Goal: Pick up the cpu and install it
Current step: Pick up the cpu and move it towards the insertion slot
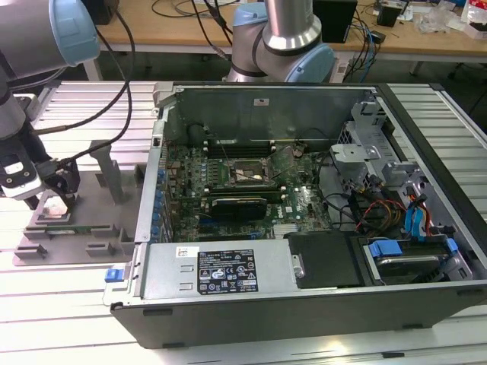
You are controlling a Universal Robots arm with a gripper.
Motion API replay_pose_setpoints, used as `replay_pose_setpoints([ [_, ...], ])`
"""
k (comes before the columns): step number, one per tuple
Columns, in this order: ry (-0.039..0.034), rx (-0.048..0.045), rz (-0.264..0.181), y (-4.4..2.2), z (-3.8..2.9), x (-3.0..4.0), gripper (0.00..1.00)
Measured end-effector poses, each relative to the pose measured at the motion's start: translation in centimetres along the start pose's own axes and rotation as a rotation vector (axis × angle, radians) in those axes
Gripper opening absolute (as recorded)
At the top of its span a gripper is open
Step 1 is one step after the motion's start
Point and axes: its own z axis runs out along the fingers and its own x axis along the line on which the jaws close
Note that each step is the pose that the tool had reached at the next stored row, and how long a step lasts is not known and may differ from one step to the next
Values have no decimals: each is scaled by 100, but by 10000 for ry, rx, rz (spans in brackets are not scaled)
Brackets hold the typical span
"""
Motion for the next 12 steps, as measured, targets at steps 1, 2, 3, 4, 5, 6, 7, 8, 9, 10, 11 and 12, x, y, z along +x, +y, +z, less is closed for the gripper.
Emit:
replay_pose_setpoints([
  [1, -1, -1, 0, 0, 16, -2, 66],
  [2, -1, -42, 59, -1, 43, -8, 66],
  [3, -2, -100, 90, 0, 55, -9, 66],
  [4, -7, -183, 97, 1, 72, -10, 66],
  [5, -7, -238, 97, 2, 86, -9, 66],
  [6, -6, -298, 98, 2, 111, -8, 66],
  [7, -9, -306, 98, 3, 122, -9, 66],
  [8, -9, -313, 98, 3, 136, -9, 66],
  [9, -6, -313, 98, 3, 147, -8, 66],
  [10, -6, -312, 98, 3, 148, -8, 66],
  [11, -8, -314, 98, 3, 149, -8, 66],
  [12, -9, -315, 98, 3, 151, -8, 66],
])
